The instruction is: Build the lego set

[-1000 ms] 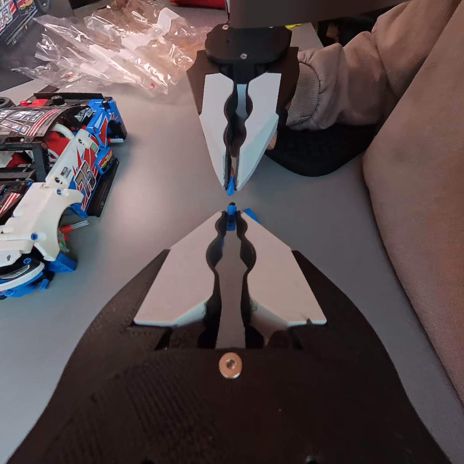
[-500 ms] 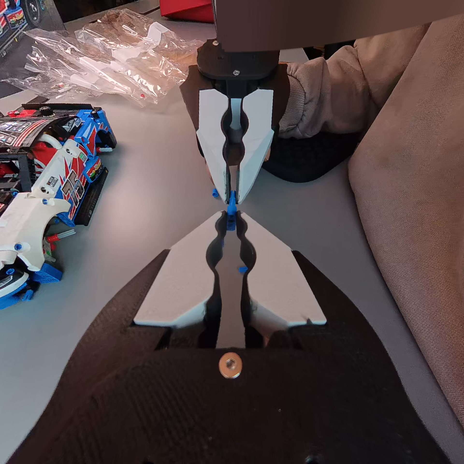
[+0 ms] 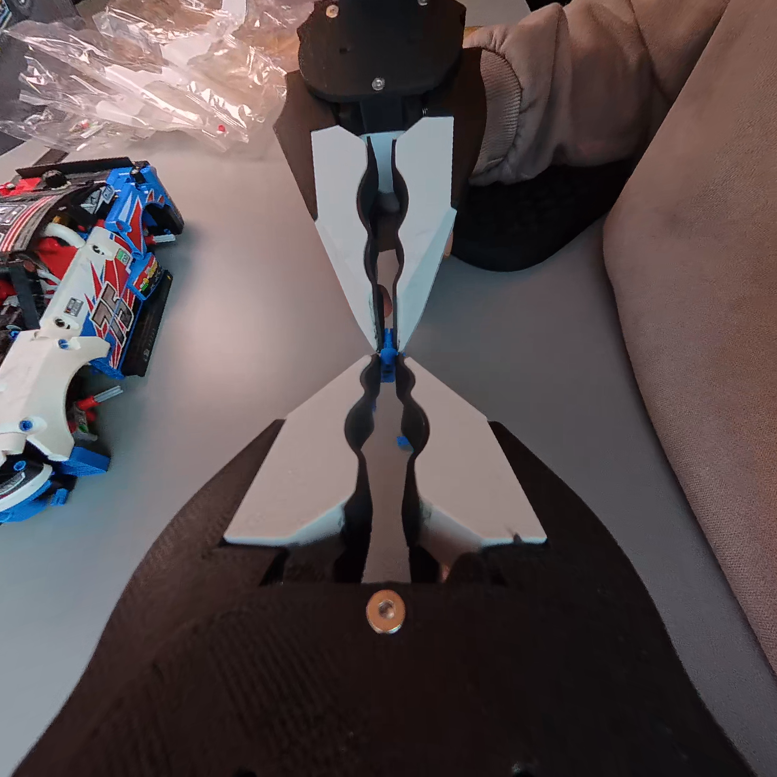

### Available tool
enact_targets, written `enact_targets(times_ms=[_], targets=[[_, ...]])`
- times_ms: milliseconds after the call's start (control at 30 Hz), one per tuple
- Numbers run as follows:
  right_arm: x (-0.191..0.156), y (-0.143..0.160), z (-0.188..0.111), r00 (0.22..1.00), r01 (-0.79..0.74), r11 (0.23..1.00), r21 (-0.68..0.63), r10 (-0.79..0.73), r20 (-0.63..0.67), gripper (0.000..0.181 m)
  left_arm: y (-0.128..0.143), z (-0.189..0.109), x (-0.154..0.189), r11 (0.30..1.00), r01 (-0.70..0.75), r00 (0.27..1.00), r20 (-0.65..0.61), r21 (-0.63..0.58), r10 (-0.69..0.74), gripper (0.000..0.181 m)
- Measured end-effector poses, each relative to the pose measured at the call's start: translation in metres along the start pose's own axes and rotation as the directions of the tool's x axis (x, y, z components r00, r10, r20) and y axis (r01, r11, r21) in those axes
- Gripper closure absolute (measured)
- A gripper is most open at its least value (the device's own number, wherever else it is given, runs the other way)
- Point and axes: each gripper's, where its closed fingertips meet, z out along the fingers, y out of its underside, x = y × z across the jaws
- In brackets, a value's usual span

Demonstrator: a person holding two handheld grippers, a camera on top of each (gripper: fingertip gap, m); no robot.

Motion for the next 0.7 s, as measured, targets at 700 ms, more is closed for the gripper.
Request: enact_targets(times_ms=[700], targets=[[0.054, -0.029, -0.005, 0.783, 0.3, 0.951, -0.069, -0.287, -0.551, 0.156, -0.03, -0.012, -0.048, 0.695, 0.646, 0.755, -0.128, 0.317, -0.644, 0.176]])
